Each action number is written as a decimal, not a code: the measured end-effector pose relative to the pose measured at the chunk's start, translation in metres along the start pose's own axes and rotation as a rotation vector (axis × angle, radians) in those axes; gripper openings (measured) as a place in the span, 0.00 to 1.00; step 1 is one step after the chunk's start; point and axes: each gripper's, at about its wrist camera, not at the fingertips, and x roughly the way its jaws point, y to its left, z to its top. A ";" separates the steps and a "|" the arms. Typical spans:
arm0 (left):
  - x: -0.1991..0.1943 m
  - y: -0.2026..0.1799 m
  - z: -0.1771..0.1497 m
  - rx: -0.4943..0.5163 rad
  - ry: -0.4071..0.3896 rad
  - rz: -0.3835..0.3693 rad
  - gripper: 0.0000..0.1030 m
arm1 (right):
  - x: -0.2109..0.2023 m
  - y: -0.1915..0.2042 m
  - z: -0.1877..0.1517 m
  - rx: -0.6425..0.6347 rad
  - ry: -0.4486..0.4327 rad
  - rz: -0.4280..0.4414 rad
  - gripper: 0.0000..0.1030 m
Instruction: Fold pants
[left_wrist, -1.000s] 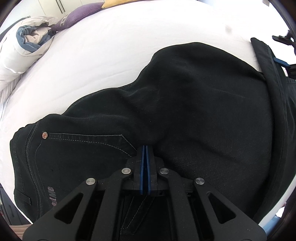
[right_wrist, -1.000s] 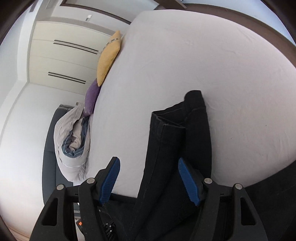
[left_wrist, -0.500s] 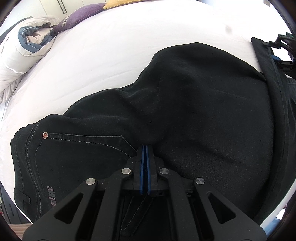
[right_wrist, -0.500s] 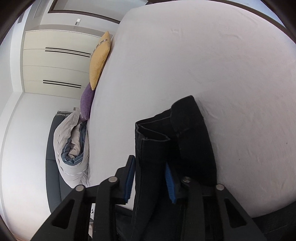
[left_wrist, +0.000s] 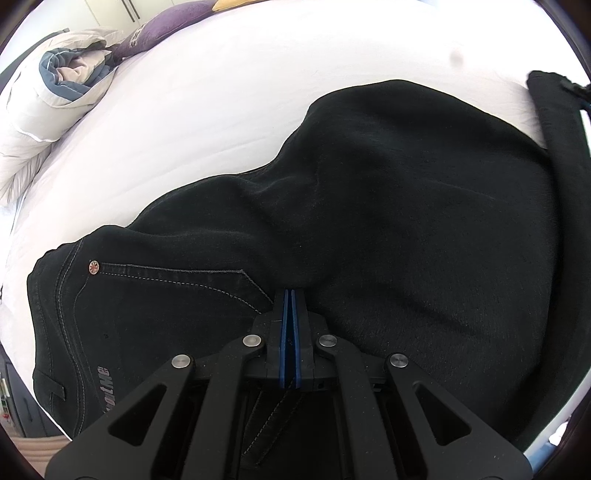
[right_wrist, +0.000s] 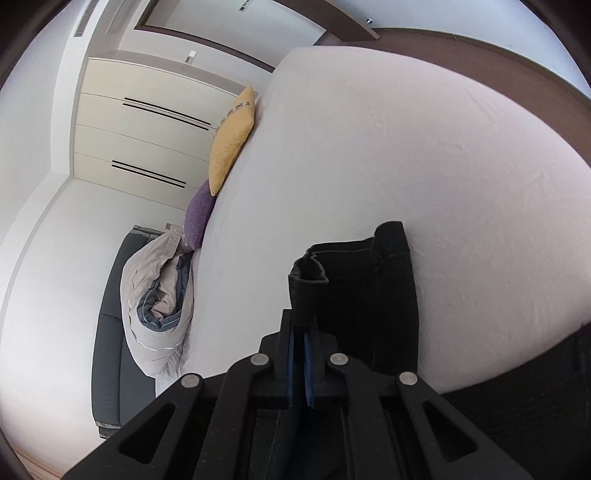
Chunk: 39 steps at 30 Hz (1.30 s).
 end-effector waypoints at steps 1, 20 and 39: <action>0.000 -0.001 0.001 -0.002 0.002 0.002 0.01 | -0.010 0.003 0.001 -0.016 -0.014 -0.005 0.05; 0.007 -0.009 0.010 -0.019 0.026 0.002 0.00 | -0.160 -0.087 -0.088 0.063 -0.087 -0.187 0.04; 0.009 -0.030 0.035 0.003 0.074 0.040 0.00 | -0.180 -0.109 -0.137 0.067 -0.083 -0.299 0.03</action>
